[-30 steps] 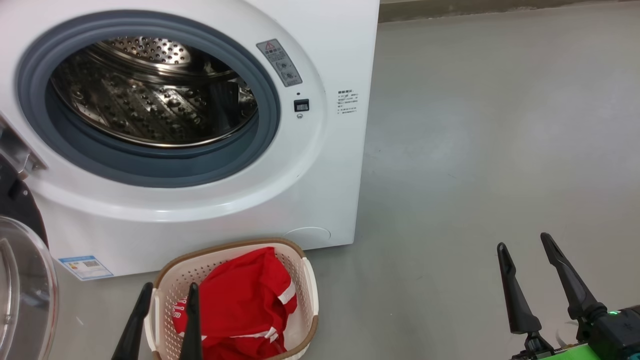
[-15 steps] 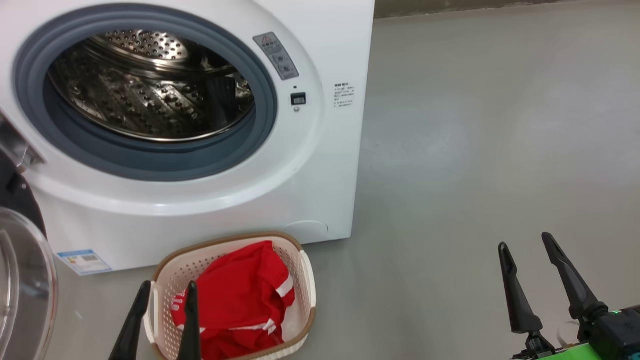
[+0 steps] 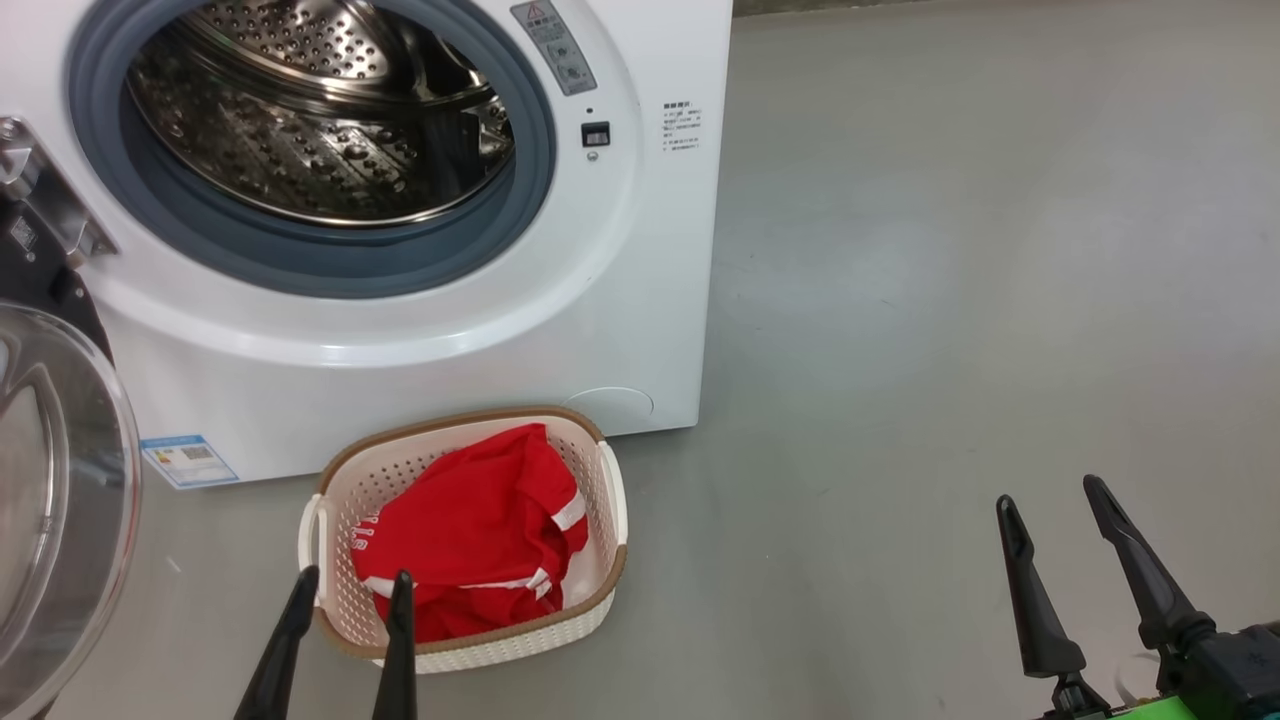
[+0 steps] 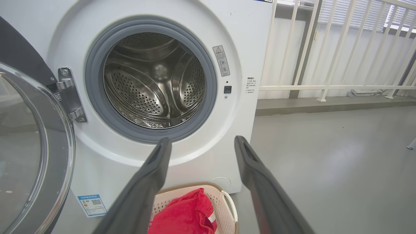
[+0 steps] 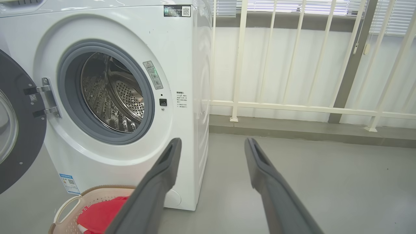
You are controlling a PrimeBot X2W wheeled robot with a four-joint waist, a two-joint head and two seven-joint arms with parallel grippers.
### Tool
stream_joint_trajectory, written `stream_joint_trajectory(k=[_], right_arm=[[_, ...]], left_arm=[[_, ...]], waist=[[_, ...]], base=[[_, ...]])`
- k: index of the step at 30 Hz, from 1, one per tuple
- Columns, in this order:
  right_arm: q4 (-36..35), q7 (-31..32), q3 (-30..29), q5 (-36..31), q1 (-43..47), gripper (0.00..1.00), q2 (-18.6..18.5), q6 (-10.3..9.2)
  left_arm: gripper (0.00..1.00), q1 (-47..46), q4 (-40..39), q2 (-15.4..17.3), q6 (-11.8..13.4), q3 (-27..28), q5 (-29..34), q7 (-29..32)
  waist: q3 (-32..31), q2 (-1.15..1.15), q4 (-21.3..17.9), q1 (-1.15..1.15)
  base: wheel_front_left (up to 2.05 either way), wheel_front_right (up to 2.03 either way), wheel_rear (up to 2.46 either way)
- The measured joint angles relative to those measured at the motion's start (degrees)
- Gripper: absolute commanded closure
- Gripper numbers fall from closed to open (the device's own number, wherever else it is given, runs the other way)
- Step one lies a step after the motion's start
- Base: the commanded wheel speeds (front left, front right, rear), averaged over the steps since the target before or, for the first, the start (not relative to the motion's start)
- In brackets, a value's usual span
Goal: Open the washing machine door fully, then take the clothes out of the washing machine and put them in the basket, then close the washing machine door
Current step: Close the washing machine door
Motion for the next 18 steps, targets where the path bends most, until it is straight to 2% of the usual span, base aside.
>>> stream_joint_trajectory(k=[10,18], right_arm=[[-0.86,0.69,0.14,0.00,0.29,0.00,0.01,0.00],[-1.46,0.71,1.01,-0.03,0.29,0.00,0.01,0.00]], left_arm=[[0.00,0.00,-0.11,0.11,2.46,-0.23,1.80,0.22],[0.00,-0.02,-1.47,-0.08,3.03,-0.21,1.80,0.13]], waist=[[-0.05,0.00,0.82,0.00],[0.07,0.00,3.35,0.00]], base=[[-0.07,0.07,0.00],[0.00,0.00,0.00]])
